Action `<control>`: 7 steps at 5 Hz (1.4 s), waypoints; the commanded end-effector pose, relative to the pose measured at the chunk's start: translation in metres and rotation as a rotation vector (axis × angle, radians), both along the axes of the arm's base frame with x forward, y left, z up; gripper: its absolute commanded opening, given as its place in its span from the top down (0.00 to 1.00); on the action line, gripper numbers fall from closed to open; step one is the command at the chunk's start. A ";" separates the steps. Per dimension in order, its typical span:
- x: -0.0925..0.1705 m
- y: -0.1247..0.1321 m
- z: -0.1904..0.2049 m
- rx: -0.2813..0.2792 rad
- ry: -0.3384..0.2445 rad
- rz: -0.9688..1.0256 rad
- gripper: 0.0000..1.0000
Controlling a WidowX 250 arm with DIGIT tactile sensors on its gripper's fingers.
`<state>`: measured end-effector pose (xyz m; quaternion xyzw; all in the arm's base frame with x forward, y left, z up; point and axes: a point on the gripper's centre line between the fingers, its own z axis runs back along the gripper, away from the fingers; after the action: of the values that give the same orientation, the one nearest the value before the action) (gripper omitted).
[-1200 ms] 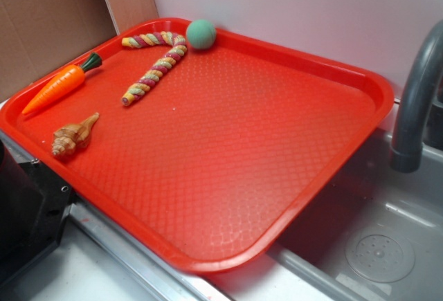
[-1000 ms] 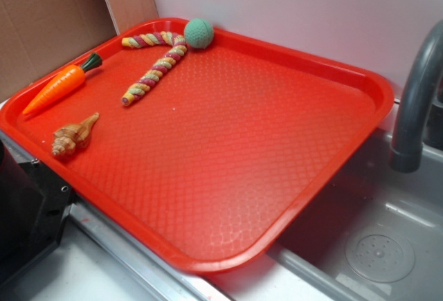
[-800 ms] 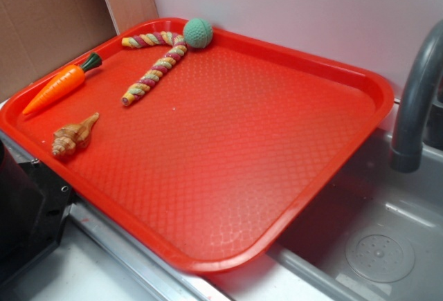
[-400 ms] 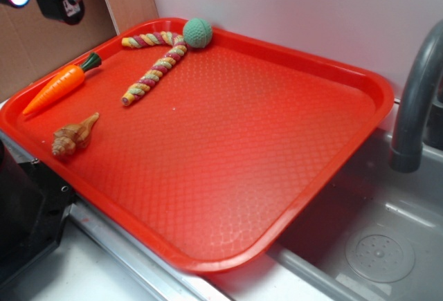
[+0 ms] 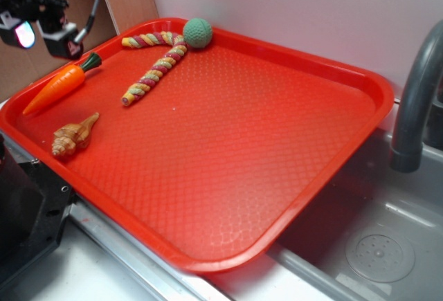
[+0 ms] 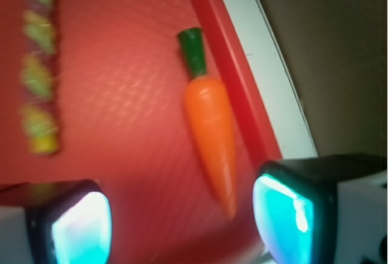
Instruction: Grab the carrot.
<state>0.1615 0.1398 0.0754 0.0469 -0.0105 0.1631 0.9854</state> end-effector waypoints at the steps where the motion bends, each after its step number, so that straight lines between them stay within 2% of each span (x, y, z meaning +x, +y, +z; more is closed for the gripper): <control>1: 0.004 0.022 -0.034 0.010 0.017 -0.076 0.00; 2: 0.009 0.001 -0.036 -0.007 0.015 -0.119 0.00; 3: 0.000 -0.022 -0.046 -0.096 0.032 -0.145 0.00; 4: -0.004 -0.025 -0.057 -0.143 0.056 -0.162 1.00; 5: 0.004 -0.025 -0.046 -0.147 0.046 -0.184 1.00; 6: 0.007 -0.023 -0.017 -0.113 0.021 -0.190 1.00; 7: 0.008 -0.029 0.034 -0.079 -0.044 -0.196 1.00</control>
<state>0.1663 0.1042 0.0988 -0.0074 -0.0122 0.0673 0.9976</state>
